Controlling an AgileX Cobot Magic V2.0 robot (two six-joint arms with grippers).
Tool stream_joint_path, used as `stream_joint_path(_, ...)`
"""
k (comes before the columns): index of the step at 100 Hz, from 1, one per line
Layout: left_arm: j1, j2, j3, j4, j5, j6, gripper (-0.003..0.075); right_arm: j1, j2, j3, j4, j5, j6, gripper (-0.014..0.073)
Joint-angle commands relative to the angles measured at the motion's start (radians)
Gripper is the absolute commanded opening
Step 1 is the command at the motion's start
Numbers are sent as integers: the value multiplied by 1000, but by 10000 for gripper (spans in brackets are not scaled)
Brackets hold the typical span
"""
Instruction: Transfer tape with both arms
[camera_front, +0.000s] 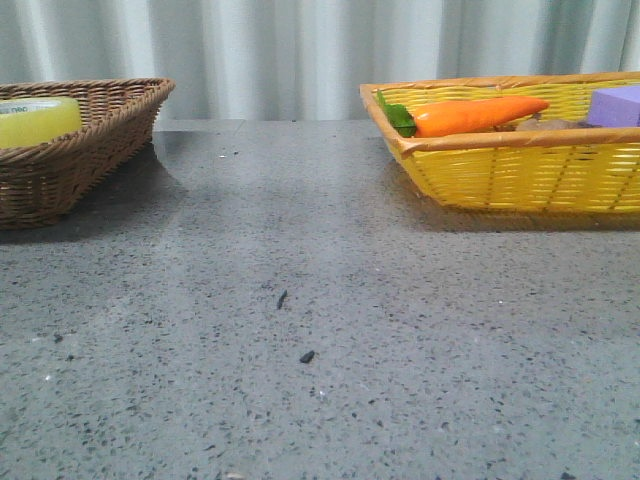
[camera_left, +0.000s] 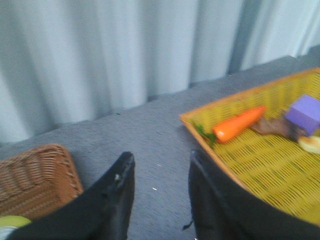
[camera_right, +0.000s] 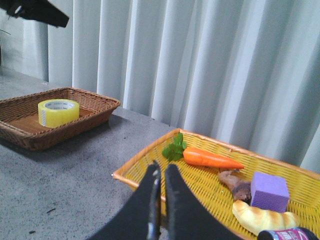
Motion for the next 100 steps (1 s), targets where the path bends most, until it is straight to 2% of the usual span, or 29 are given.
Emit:
stream_joint_path(1, -65, -131, 173, 9, -232, 1, 188, 2, -24, 14, -27, -89, 8, -41)
stream_joint_path(19, -129, -314, 556, -13, -528, 0, 104, 2, -21, 46, -35, -74, 8, -41)
stream_joint_path(34, -131, -424, 744, -23, -622, 0, -20, 2, -21, 69, -35, -72, 8, -41)
stream_joint_path(56, -131, -503, 791, -25, -610, 0, -20, 2, -21, 78, -35, -72, 8, -41)
stream_joint_path(100, -131, -504, 793, -25, -611, 0, -20, 2, -21, 78, -35, -72, 8, -41)
